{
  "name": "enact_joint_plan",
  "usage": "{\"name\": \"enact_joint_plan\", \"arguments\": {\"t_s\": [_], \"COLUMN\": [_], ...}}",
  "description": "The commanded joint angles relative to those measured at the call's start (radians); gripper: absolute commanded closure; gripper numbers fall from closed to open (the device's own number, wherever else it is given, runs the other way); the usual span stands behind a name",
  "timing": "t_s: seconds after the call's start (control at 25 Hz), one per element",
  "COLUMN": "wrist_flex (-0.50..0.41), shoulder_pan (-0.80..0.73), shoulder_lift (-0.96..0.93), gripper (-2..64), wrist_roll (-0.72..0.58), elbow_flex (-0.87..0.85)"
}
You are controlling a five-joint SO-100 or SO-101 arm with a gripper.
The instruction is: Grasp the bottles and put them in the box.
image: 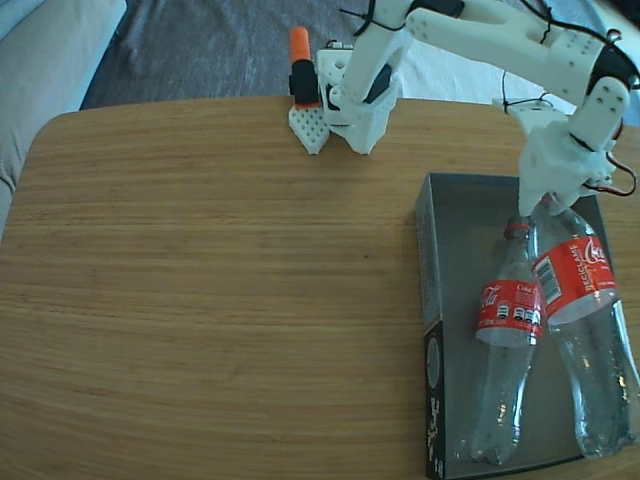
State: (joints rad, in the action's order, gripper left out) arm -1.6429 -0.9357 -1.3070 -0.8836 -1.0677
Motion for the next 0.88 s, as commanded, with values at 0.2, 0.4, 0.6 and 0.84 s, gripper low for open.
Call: {"name": "enact_joint_plan", "arguments": {"t_s": [0.2, 0.4, 0.6, 0.84], "wrist_flex": [-0.043, -0.014, -0.014, -0.025], "shoulder_pan": [-0.061, -0.117, -0.123, -0.1], "shoulder_lift": [-0.02, 0.006, 0.08, 0.106], "gripper": [61.3, 61.3, 61.3, 61.3], "wrist_roll": [0.04, 0.072, 0.066, 0.034], "elbow_flex": [0.005, 0.006, 0.02, 0.074]}}
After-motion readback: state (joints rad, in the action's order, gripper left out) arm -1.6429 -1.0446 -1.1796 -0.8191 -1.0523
